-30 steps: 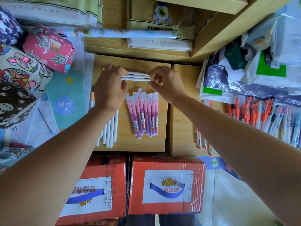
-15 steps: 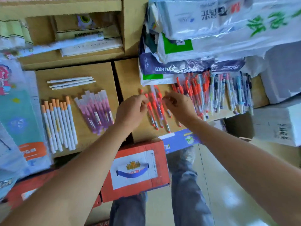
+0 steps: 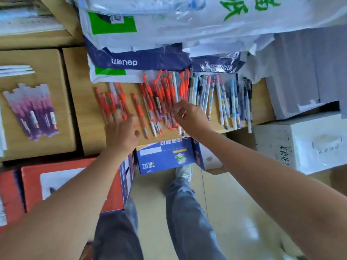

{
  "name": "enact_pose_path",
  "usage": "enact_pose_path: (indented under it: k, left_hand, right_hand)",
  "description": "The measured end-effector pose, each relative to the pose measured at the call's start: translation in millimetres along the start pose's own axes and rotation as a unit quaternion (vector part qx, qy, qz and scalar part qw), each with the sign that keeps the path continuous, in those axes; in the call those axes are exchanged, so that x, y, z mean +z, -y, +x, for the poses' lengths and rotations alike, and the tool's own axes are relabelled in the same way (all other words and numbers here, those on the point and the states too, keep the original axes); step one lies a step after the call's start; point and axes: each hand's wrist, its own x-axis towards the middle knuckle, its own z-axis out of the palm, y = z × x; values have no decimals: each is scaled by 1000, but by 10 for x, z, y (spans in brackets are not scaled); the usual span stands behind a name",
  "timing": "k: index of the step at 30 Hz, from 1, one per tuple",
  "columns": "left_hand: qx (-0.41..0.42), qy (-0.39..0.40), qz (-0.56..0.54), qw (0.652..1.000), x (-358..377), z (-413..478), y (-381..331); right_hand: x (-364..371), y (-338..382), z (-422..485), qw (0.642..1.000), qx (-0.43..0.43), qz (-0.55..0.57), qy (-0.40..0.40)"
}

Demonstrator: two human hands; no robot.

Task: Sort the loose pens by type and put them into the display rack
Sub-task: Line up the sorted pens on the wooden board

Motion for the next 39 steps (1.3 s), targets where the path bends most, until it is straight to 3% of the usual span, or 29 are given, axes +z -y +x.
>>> enact_pose_path:
  k: [5, 9, 12, 17, 24, 31, 35, 39]
  left_hand:
    - [-48, -52, -21, 997, 17, -75, -6]
    - [-88, -108, -35, 990, 13, -85, 37]
    - [-114, -106, -70, 985, 60, -25, 166]
    - [-91, -90, -129, 983, 164, -15, 455]
    - [-40, -126, -141, 981, 182, -10, 614]
    - [-20, -170, -89, 981, 51, 4, 431]
    - [59, -113, -137, 982, 71, 135, 80]
    - [1, -55, -169, 984, 248, 281, -196]
  right_hand:
    - [53, 79, 101, 998, -36, 37, 22]
    - [281, 247, 131, 995, -28, 46, 84]
    - [544, 381, 168, 994, -9, 16, 107]
    - [941, 575, 239, 997, 34, -36, 64]
    - [1128, 893, 389, 998, 12, 19, 59]
    - [649, 558, 244, 998, 19, 29, -42]
    - [406, 276, 140, 999, 33, -10, -38]
    - [381, 242, 119, 999, 20, -32, -34]
